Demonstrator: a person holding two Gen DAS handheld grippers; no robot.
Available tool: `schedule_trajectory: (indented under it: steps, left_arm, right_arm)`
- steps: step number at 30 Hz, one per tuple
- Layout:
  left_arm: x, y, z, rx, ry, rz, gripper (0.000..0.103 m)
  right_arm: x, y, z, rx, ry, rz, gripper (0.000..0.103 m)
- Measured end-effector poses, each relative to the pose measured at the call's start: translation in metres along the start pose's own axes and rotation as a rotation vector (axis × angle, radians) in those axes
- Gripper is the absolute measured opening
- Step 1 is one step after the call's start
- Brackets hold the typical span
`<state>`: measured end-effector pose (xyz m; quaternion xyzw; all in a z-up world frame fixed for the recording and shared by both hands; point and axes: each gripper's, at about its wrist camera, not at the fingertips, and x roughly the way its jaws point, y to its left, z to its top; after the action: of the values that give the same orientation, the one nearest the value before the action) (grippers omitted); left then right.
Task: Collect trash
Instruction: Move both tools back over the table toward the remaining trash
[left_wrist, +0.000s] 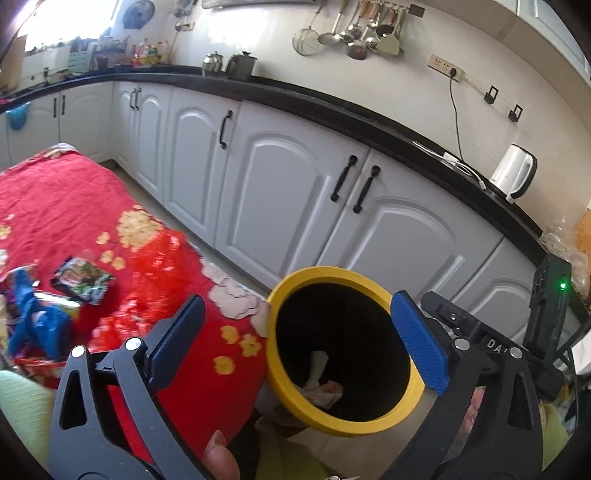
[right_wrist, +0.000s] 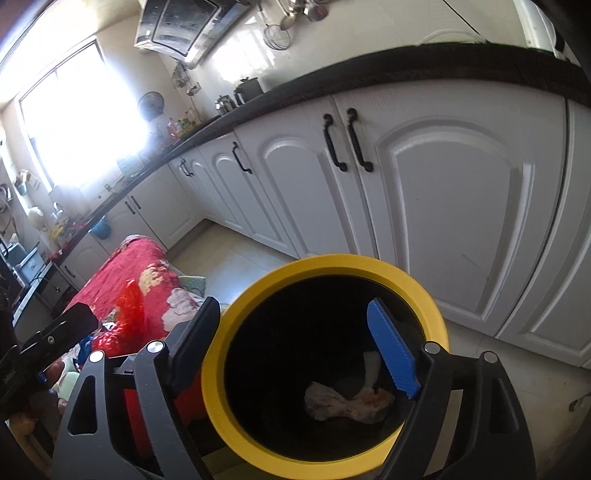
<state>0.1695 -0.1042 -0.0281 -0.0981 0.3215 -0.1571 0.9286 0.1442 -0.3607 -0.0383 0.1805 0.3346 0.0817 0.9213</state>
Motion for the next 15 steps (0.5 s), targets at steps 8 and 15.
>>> schedule_trajectory:
  steps: [8,15]
  left_arm:
    - [-0.035,0.018,0.0,0.007,-0.057,0.09,0.092]
    - [-0.065,0.038,0.0,-0.013,-0.1,0.147,0.092]
  right_arm:
    - [-0.004,0.033,0.001,-0.07,-0.014,0.043,0.082]
    - [-0.011,0.069,0.0,-0.143,-0.032,0.078,0.084]
